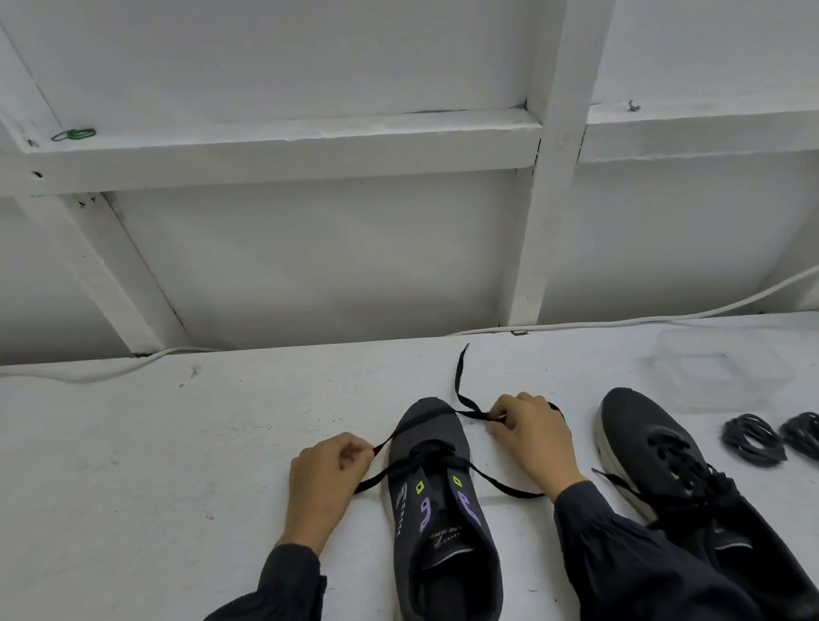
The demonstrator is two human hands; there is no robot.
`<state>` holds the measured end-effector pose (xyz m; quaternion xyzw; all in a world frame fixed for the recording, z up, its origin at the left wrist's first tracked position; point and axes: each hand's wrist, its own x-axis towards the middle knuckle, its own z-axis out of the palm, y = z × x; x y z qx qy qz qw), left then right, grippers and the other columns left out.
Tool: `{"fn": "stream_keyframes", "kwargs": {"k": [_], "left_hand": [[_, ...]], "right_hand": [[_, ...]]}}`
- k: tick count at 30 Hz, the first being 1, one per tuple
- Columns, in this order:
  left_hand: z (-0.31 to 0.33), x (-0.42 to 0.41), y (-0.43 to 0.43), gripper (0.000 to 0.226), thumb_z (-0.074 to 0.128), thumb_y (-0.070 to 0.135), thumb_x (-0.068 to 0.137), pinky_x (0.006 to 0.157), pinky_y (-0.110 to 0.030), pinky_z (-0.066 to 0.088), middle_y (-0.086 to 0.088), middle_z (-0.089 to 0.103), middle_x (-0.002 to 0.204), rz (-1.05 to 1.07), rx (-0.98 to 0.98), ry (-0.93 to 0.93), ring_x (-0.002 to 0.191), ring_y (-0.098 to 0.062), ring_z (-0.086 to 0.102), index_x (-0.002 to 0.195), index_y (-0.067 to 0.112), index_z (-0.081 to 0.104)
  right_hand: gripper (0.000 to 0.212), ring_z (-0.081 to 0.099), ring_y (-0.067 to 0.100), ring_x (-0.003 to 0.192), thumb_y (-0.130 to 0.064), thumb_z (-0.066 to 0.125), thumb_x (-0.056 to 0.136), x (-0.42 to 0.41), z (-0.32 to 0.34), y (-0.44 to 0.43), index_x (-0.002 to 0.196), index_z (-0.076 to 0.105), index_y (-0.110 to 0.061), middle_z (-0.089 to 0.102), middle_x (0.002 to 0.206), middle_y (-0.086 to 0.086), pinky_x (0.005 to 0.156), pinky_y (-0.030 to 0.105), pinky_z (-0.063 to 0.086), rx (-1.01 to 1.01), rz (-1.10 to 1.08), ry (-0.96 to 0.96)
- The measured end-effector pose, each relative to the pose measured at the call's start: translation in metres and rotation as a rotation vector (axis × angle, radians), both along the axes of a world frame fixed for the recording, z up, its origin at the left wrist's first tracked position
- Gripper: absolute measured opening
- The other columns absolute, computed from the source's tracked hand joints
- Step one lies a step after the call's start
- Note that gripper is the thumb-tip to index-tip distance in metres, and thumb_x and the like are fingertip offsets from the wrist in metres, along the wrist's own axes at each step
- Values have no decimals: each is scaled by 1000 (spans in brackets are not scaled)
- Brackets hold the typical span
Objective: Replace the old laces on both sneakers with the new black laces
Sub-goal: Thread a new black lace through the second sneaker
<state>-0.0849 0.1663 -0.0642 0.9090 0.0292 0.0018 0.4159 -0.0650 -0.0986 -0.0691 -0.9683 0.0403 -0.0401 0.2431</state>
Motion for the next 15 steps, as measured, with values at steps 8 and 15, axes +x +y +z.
{"fn": "stream_keyframes", "kwargs": {"k": [8, 15], "left_hand": [[0, -6, 51, 22, 65, 10, 74, 87, -34, 39, 11, 59, 68, 217, 234, 126, 71, -10, 57, 85, 29, 62], [11, 9, 13, 49, 62, -1, 72, 99, -39, 31, 5, 56, 119, 70, 246, -135, 112, -19, 50, 113, 26, 63]], "right_hand": [[12, 49, 24, 83, -13, 50, 88, -2, 3, -23, 96, 51, -4, 56, 98, 10, 61, 31, 35, -22, -267, 168], [55, 41, 32, 116, -9, 49, 82, 12, 17, 0, 136, 39, -13, 42, 135, 10, 86, 39, 35, -225, -121, 109]]}}
